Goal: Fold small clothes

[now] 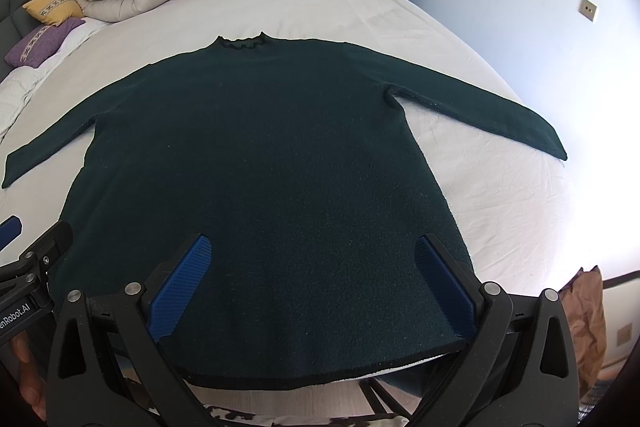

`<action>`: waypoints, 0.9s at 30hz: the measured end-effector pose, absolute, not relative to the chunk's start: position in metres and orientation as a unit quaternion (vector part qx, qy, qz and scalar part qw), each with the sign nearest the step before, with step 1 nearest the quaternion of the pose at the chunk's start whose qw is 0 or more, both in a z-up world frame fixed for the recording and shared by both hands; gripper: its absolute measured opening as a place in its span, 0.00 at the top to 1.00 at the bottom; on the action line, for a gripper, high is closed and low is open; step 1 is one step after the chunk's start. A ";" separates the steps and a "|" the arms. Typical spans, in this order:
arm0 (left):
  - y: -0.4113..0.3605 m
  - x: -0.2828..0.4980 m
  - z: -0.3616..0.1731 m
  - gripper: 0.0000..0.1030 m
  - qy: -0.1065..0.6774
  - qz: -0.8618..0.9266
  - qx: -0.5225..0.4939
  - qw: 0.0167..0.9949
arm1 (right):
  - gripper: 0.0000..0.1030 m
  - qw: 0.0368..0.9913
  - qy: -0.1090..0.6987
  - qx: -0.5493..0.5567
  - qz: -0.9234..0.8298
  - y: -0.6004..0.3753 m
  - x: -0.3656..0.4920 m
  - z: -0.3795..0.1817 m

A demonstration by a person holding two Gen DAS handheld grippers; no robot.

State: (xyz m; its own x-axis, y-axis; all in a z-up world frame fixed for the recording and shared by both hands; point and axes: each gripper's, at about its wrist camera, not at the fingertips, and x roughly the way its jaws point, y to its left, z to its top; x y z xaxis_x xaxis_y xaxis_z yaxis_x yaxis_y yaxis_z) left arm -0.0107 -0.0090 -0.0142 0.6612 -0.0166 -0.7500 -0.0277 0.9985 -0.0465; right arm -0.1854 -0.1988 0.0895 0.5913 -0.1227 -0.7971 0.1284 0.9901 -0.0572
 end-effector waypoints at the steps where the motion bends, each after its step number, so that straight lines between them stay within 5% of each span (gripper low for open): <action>1: -0.009 -0.010 -0.014 0.00 0.412 0.003 -0.027 0.911 | 0.00 0.892 0.447 0.004 -0.070 -0.199 -0.185 0.089; 27: -0.017 0.026 -0.023 0.00 0.432 -0.004 -0.008 0.902 | 0.00 0.882 0.464 0.023 -0.076 -0.231 -0.160 0.070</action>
State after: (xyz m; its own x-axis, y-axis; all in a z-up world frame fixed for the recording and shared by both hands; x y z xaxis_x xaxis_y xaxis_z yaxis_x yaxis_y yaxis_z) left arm 0.0258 -0.0166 -0.0225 0.6272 -0.0131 -0.7787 -0.0004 0.9999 -0.0172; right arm -0.1596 -0.2308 0.0703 0.5579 -0.1117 -0.8223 0.1552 0.9875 -0.0289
